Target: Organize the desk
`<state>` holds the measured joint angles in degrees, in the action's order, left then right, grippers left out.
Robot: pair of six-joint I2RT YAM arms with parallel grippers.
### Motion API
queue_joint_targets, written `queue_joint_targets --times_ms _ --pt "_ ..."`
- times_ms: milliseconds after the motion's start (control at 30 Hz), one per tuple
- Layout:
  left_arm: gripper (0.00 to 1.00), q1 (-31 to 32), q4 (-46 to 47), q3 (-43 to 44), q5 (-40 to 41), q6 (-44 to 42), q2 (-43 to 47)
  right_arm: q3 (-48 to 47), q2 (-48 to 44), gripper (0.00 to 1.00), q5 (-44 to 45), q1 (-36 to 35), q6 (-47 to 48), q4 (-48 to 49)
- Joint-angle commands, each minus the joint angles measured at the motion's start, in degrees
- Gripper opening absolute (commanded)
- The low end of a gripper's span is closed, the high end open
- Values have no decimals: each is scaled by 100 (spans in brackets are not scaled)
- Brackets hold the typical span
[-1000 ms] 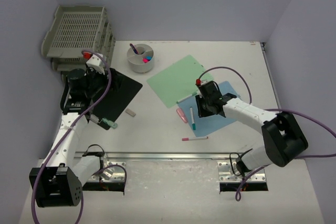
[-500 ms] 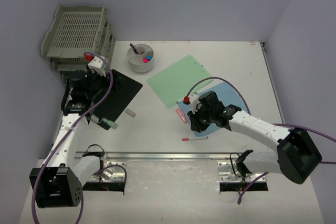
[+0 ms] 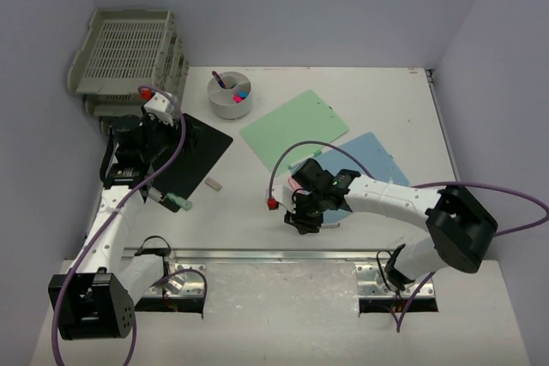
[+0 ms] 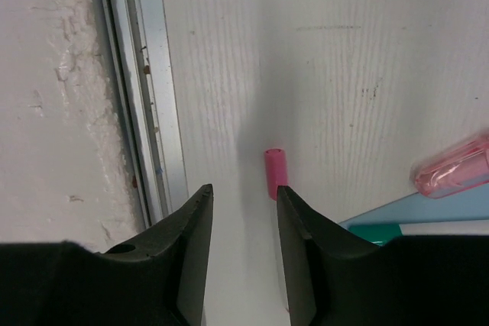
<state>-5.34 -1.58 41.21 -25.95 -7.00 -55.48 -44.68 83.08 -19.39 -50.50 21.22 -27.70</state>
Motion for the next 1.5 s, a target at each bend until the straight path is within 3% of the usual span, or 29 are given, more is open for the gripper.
queue_joint_targets --times_ms 0,233,500,733,833,1133,1267,1467 --pt "75 -68 176 36 -103 -105 143 -429 314 40 195 -12 592 -98" --pt "76 -68 176 27 -104 -170 156 -735 775 41 335 -56 923 -183" --pt "76 -72 176 18 -95 -187 134 -316 1124 39 675 -263 1340 -70" --pt "77 -78 176 49 -110 -170 95 -160 1404 22 964 -274 1522 251" --pt "77 -72 176 72 -104 -187 81 -185 1448 1 1008 -267 1605 307" --pt "77 -72 176 106 -117 -186 10 -1372 1077 0 339 -81 762 151" --pt "77 -72 176 126 -143 -155 -28 -1900 868 0 -9 397 -218 1136" --pt "80 -72 -29 150 -174 -100 -88 -2389 977 0 126 1449 -2073 4061"
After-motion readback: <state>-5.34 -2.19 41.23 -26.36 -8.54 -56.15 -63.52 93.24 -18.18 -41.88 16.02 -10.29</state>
